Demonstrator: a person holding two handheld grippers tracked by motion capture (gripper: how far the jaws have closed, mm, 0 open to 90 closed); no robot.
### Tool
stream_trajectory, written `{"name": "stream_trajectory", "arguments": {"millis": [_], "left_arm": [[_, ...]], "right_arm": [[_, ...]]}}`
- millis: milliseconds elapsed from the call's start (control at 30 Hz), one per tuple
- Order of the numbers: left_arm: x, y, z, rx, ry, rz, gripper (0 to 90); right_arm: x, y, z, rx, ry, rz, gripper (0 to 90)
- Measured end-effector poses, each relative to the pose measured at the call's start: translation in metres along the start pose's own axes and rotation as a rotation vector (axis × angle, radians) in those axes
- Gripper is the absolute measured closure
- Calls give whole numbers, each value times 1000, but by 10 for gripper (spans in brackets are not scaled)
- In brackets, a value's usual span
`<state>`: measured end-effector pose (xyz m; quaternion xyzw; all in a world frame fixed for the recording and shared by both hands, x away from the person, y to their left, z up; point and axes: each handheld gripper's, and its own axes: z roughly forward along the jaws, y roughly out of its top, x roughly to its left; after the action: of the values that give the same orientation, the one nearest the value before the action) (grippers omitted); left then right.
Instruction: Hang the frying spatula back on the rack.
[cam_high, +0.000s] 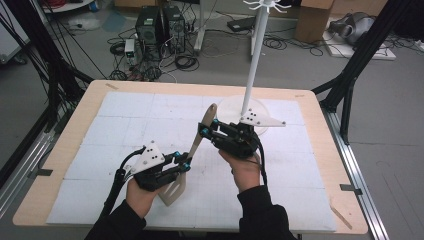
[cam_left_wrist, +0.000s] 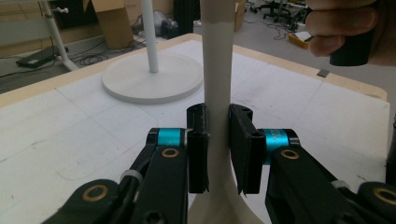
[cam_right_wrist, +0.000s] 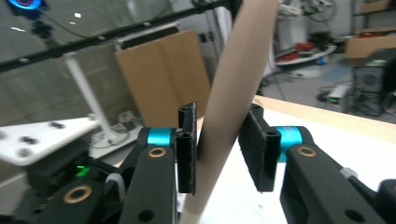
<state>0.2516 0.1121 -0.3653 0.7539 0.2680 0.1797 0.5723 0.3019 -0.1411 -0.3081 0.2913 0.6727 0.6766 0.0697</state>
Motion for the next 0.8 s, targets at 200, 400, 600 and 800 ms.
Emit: {"name": "stream_trajectory", "arguments": {"millis": [200, 400, 600, 800], "left_arm": [[1, 2, -2, -34, -16, -3, 771], [6, 4, -10, -75, -50, -15, 753], [24, 7, -35, -125, -89, -61, 582], [45, -1, -68, -168, -15, -99, 457]], "right_arm": [[9, 8, 3, 2, 84, -35, 729], [14, 17, 2, 10, 146, -85, 733], [11, 30, -2, 30, 165, -140, 734], [-3, 48, -15, 63, 142, -175, 735]]}}
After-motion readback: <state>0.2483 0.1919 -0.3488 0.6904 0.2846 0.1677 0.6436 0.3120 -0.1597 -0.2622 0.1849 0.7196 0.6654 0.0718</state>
